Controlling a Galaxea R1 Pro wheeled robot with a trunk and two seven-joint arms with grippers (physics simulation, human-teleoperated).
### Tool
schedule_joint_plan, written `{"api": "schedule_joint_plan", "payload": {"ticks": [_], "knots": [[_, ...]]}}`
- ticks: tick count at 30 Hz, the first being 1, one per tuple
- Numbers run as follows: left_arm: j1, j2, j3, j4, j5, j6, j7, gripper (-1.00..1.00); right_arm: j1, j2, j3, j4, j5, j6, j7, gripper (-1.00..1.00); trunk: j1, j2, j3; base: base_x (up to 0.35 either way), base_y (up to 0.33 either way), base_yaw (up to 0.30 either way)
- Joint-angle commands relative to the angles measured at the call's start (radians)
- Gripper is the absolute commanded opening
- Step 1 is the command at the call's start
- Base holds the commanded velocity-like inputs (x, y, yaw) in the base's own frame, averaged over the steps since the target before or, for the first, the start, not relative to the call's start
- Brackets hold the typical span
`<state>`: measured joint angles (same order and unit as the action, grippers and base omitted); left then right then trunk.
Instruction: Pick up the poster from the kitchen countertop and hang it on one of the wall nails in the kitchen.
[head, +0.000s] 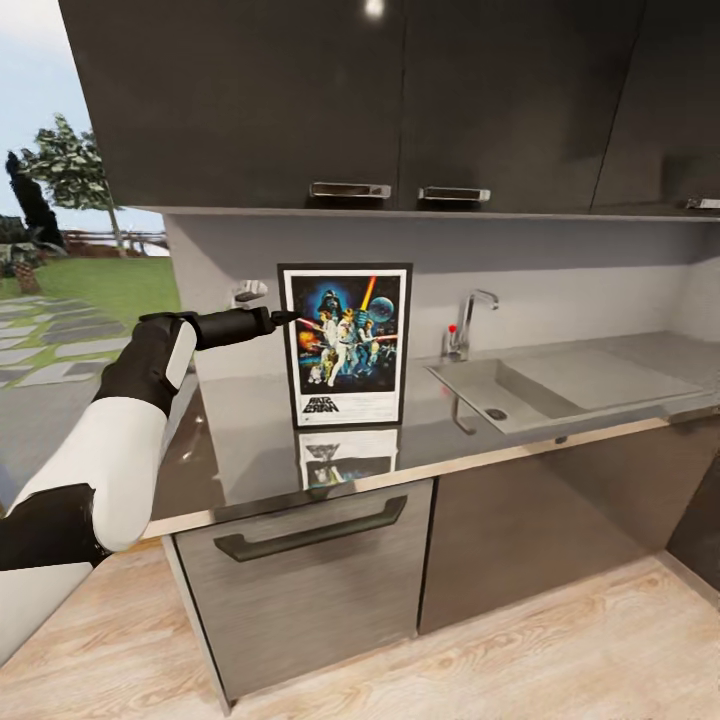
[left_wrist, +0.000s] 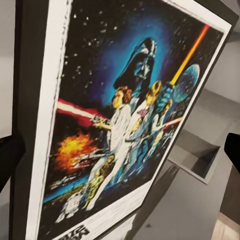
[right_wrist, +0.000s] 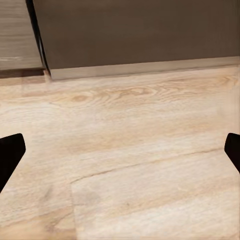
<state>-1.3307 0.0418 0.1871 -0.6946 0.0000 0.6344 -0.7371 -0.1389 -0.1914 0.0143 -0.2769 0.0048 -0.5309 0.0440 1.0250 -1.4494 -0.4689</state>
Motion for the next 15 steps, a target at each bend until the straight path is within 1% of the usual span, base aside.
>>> {"api": "schedule_joint_plan", "payload": {"ticks": [1,7,15], "knots": [[-0.001,0.000,0.003,0.000,0.000,0.007,-0.004,1.00,-0.001,0.000,0.001,0.001,0.000,-0.003,0.002,1.00,0.000,-0.001,-0.001,0.009,0.005,-0.018],[-0.001,0.000,0.003,0.000,0.000,0.007,-0.004,1.00,-0.001,0.000,0.001,0.001,0.000,-0.003,0.002,1.00,0.000,-0.001,-0.001,0.067,0.042,-0.007],[-0.001,0.000,0.003,0.000,-0.001,0.007,-0.004,1.00,-0.001,0.000,0.001,0.001,0.000,-0.003,0.002,1.00,0.000,-0.001,-0.001,0.021,0.014,-0.001]]}}
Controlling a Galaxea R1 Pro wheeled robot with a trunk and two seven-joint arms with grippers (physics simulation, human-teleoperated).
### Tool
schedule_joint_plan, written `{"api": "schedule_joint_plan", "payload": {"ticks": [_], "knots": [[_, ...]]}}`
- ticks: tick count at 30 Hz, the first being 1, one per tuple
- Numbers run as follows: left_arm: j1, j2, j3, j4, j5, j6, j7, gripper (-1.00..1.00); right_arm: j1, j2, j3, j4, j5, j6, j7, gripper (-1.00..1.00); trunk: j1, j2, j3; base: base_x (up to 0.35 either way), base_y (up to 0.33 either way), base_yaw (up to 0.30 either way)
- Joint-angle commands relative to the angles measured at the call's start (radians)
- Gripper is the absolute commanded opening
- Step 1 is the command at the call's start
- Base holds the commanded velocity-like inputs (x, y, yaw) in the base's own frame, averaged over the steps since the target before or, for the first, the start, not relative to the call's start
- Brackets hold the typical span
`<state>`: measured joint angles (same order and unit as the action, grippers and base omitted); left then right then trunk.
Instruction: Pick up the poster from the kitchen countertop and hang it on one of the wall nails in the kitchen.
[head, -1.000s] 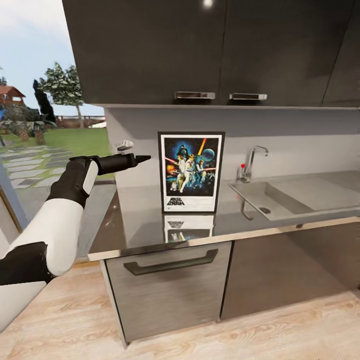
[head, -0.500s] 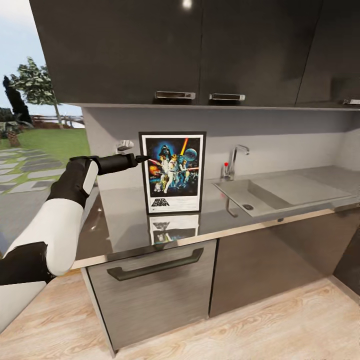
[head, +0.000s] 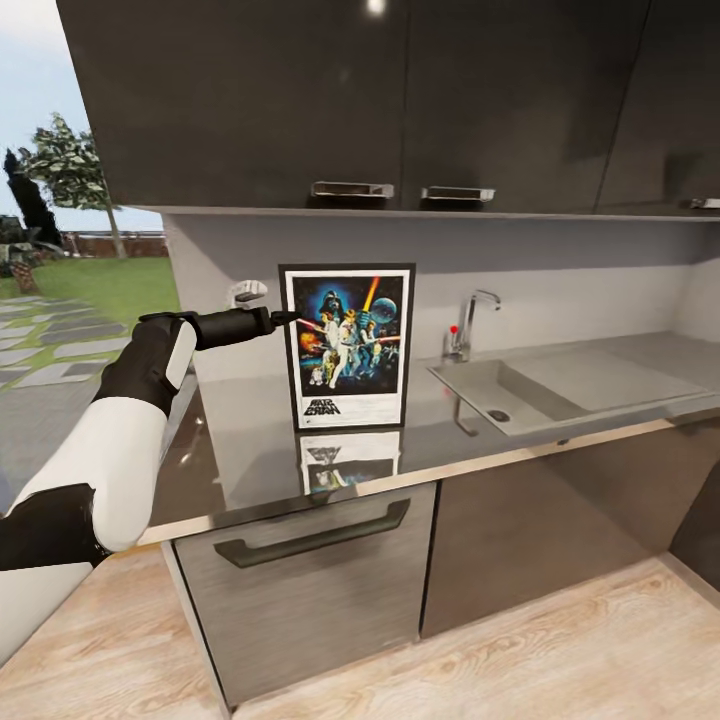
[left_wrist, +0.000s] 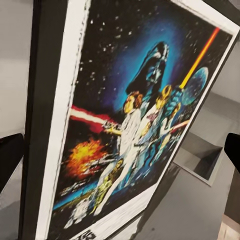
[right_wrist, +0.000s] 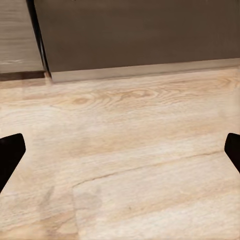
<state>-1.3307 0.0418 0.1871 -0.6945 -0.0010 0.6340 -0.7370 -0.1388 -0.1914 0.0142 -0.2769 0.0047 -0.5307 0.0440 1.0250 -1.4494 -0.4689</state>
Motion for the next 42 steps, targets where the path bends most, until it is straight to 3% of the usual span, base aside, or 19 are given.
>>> {"api": "schedule_joint_plan", "payload": {"ticks": [1,30,42], "knots": [[-0.001,0.000,0.003,0.000,0.000,0.008,-0.004,1.00,-0.001,0.000,0.001,0.001,0.000,-0.003,0.002,1.00,0.000,-0.001,-0.001,0.069,0.057,0.000],[-0.001,0.000,0.003,0.001,-0.002,0.007,-0.003,1.00,-0.001,0.000,0.001,0.001,0.000,-0.003,0.002,1.00,0.000,-0.001,-0.001,0.040,0.032,-0.001],[-0.001,0.000,0.003,0.001,-0.002,0.007,-0.002,1.00,-0.001,0.000,0.001,0.001,0.000,-0.003,0.002,1.00,0.000,-0.001,0.001,0.003,0.000,-0.091]]}}
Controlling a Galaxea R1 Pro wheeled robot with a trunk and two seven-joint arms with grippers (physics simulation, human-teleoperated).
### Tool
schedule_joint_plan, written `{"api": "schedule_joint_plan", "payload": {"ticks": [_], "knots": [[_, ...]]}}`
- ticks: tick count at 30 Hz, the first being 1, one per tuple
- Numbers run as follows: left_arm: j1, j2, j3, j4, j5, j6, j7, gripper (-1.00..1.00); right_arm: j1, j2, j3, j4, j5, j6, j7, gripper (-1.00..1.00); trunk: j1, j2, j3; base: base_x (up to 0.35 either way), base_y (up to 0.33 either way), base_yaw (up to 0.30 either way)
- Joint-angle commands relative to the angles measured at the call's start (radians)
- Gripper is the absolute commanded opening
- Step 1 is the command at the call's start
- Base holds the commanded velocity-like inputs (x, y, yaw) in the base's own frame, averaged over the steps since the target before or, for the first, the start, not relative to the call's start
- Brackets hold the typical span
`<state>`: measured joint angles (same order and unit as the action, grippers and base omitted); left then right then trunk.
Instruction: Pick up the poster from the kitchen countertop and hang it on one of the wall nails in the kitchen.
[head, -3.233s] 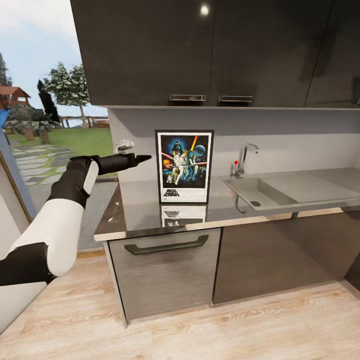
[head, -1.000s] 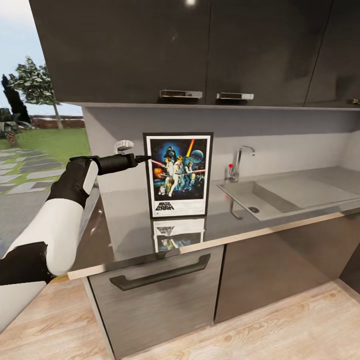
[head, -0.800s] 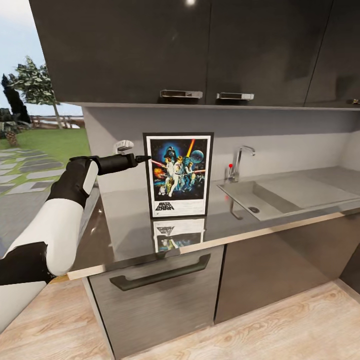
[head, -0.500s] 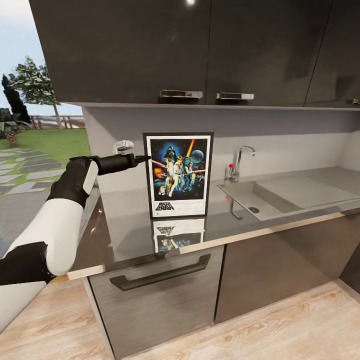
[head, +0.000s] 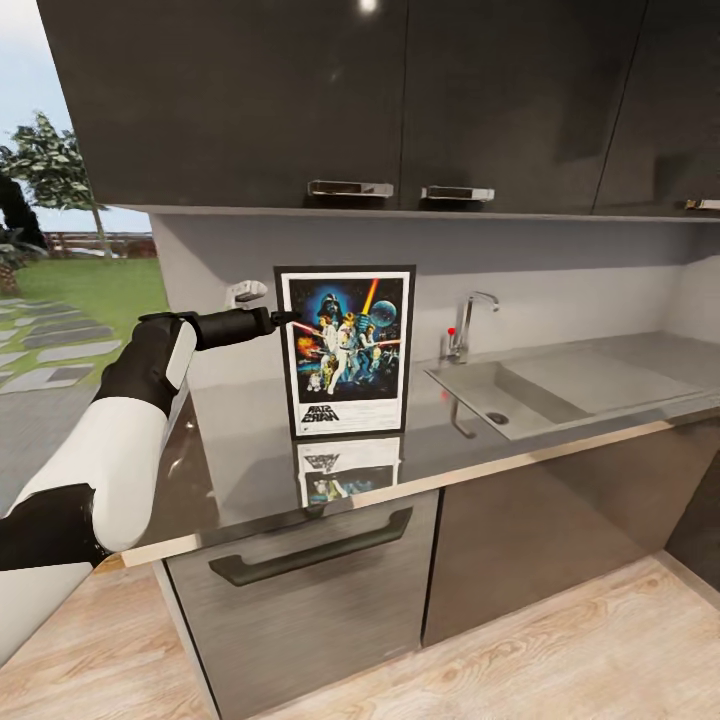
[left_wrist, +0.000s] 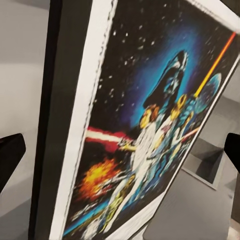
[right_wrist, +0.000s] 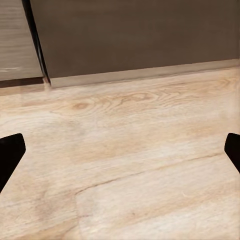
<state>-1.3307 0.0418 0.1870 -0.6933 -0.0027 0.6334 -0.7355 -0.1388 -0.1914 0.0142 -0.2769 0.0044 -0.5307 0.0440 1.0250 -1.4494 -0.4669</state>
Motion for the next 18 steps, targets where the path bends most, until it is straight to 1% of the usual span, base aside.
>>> {"api": "schedule_joint_plan", "payload": {"ticks": [1,9,18], "knots": [[-0.001,0.000,0.003,0.000,0.000,0.008,-0.004,1.00,-0.001,0.000,0.001,0.001,0.000,-0.003,0.002,1.00,0.000,-0.001,-0.001,0.000,0.000,-0.012],[-0.001,0.000,0.003,-0.001,0.000,0.008,-0.005,1.00,-0.001,0.000,0.001,0.001,0.000,-0.003,0.002,1.00,0.000,-0.001,-0.001,0.048,0.000,-0.004],[-0.001,0.000,0.003,-0.002,0.000,0.008,-0.004,1.00,-0.001,0.000,0.001,0.001,0.000,-0.003,0.002,1.00,0.000,-0.001,-0.001,0.012,0.000,0.000]]}}
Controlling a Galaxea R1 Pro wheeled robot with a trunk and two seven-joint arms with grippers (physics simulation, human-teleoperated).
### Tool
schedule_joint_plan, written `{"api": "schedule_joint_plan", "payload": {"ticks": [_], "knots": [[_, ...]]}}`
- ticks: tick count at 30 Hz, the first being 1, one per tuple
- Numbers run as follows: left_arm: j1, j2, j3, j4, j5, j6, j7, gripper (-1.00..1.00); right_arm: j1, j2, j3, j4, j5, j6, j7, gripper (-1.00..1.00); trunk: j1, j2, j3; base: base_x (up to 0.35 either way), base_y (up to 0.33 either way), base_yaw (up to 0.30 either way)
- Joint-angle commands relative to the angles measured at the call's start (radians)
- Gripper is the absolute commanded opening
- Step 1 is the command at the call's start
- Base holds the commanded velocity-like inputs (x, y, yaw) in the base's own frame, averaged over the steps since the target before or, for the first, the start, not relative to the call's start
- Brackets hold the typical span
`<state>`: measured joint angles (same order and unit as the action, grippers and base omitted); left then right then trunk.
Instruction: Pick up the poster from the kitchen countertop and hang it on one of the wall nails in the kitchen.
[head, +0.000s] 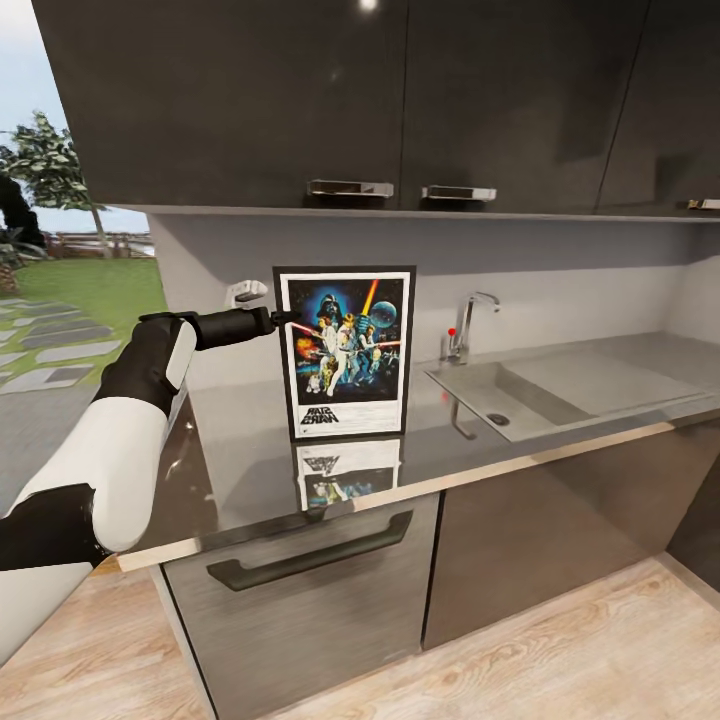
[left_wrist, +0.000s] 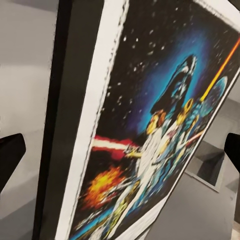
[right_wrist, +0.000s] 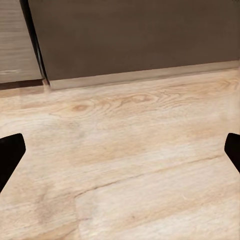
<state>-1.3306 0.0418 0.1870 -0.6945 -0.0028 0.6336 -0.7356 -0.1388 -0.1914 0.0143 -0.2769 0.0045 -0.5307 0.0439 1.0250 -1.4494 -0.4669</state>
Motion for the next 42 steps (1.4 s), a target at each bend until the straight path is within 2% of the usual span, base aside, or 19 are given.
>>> {"api": "schedule_joint_plan", "payload": {"ticks": [1,9,27,34,35,42], "knots": [[-0.001,0.000,0.003,0.000,0.000,0.008,-0.004,1.00,-0.001,0.000,0.001,0.001,0.000,-0.003,0.002,1.00,0.000,-0.001,-0.001,0.114,0.017,0.000],[-0.001,0.000,0.003,0.000,0.000,0.008,-0.004,1.00,-0.001,0.000,0.001,0.001,0.000,-0.003,0.002,1.00,0.000,-0.001,-0.001,0.186,0.043,0.000],[-0.001,0.000,0.001,0.000,0.000,0.008,-0.005,1.00,-0.001,0.000,0.001,0.001,0.000,-0.003,0.002,1.00,0.000,-0.001,-0.001,0.016,0.002,0.000],[-0.001,-0.003,-0.042,0.000,0.001,0.008,-0.005,1.00,-0.001,0.000,0.001,0.002,0.000,-0.003,0.002,1.00,0.000,-0.001,-0.001,0.000,0.000,0.000],[-0.001,-0.003,-0.050,0.000,0.001,0.009,-0.005,-1.00,-0.001,0.000,0.001,0.002,0.000,-0.003,0.002,1.00,0.000,-0.001,-0.001,0.000,0.000,0.000],[-0.001,-0.005,-0.069,0.000,0.001,0.009,-0.005,-1.00,-0.001,0.000,0.001,0.002,0.001,-0.003,0.002,1.00,0.000,-0.001,-0.001,0.000,0.000,0.000]]}}
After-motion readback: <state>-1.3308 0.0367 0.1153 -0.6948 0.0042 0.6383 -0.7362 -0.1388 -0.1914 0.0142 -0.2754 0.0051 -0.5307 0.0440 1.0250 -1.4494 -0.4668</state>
